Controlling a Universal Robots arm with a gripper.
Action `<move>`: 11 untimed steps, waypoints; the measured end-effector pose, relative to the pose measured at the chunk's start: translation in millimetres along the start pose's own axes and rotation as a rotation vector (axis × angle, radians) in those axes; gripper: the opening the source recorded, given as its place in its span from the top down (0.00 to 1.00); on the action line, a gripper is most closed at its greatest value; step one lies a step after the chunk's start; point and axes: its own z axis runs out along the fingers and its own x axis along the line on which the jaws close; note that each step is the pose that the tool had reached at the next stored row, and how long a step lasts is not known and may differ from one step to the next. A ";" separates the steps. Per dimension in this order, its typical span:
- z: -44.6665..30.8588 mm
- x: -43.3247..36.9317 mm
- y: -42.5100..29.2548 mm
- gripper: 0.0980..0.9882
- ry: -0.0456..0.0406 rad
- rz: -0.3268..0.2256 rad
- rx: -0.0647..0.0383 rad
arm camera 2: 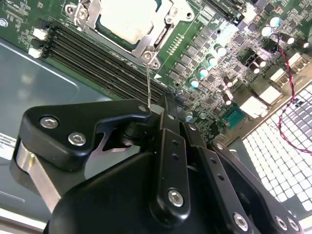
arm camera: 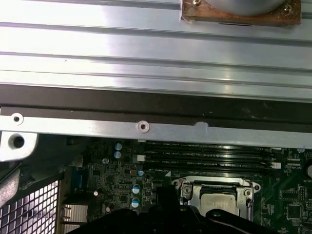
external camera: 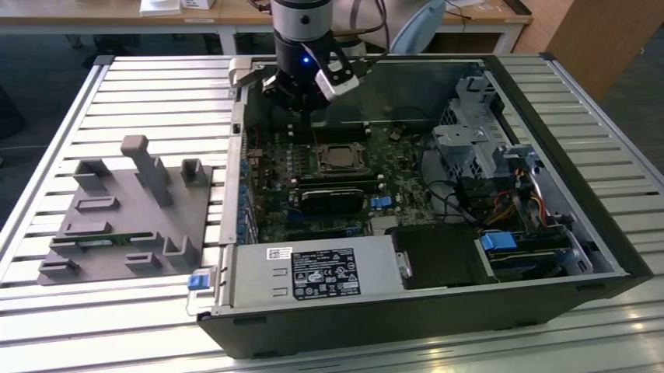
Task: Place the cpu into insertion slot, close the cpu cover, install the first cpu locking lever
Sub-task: 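Close the cpu cover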
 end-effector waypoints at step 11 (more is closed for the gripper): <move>0.4 -12.7 -0.5 0.99 0.0000 0.000 0.000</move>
